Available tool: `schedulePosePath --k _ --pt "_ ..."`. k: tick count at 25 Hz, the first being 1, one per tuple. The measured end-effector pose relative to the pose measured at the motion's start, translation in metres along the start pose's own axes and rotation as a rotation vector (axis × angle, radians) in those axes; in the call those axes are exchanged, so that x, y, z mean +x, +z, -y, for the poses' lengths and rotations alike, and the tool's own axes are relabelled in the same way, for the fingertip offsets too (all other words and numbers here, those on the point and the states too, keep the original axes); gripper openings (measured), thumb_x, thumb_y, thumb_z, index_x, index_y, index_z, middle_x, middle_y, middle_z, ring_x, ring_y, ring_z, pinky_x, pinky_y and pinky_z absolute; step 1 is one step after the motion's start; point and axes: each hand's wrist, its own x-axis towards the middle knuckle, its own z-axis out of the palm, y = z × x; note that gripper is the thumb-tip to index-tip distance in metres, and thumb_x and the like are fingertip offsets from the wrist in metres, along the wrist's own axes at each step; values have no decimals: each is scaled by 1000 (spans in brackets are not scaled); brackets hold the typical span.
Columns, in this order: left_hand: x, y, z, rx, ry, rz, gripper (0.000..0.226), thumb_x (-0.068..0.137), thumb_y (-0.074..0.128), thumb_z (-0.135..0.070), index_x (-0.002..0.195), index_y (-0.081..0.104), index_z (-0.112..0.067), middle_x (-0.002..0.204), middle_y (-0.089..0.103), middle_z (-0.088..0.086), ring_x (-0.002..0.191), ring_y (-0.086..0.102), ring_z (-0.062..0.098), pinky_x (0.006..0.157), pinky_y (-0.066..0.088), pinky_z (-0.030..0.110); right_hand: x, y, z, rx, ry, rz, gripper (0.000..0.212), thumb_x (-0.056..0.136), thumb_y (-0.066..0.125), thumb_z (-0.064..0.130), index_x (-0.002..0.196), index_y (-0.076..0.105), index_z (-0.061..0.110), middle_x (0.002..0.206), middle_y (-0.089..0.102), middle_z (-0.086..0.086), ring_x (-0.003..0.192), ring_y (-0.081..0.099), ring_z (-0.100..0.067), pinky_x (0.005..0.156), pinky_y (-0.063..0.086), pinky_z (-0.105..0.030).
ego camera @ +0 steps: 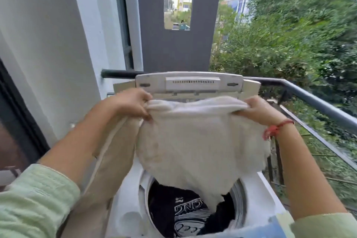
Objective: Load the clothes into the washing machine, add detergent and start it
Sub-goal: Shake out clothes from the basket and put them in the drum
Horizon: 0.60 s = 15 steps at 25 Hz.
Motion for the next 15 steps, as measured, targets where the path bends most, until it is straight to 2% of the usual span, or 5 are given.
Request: schedulePosePath --k 4,7,11,13,15 --pt "8 53 16 61 -117 405 19 72 79 -23 80 62 -24 79 60 -9 82 57 12 70 42 26 9 43 -54 -278 245 719 37 50 82 49 64 62 21 68 63 6 65 58 -17 54 45 -24" --pt "25 62 17 5 -209 -2 8 78 68 -19 79 60 -22 83 61 1 89 60 25 64 41 30 32 65 -61 -324 184 212 8 76 73 20 82 69 18 78 58 -4 82 63 -28 53 42 -24" --pt "38 78 6 116 -214 -489 21 84 54 -15 104 62 -19 102 67 14 94 60 37 71 45 39 29 90 -61 -214 44 -541 30 78 54 2 99 71 16 89 55 -11 72 56 -29 58 39 -27" --pt "28 95 6 126 -183 -260 30 83 57 -16 111 61 -23 107 66 9 96 60 32 70 43 34 15 103 -60 -132 -20 -223 16 78 59 3 88 70 9 82 53 -8 71 54 -24 59 41 -25" --pt "12 117 6 119 -158 329 35 80 66 -21 114 63 -29 109 64 -5 93 59 17 69 42 25 -4 125 -62 -312 56 573 13 79 68 17 74 61 8 70 51 -4 58 50 -15 49 36 -14"
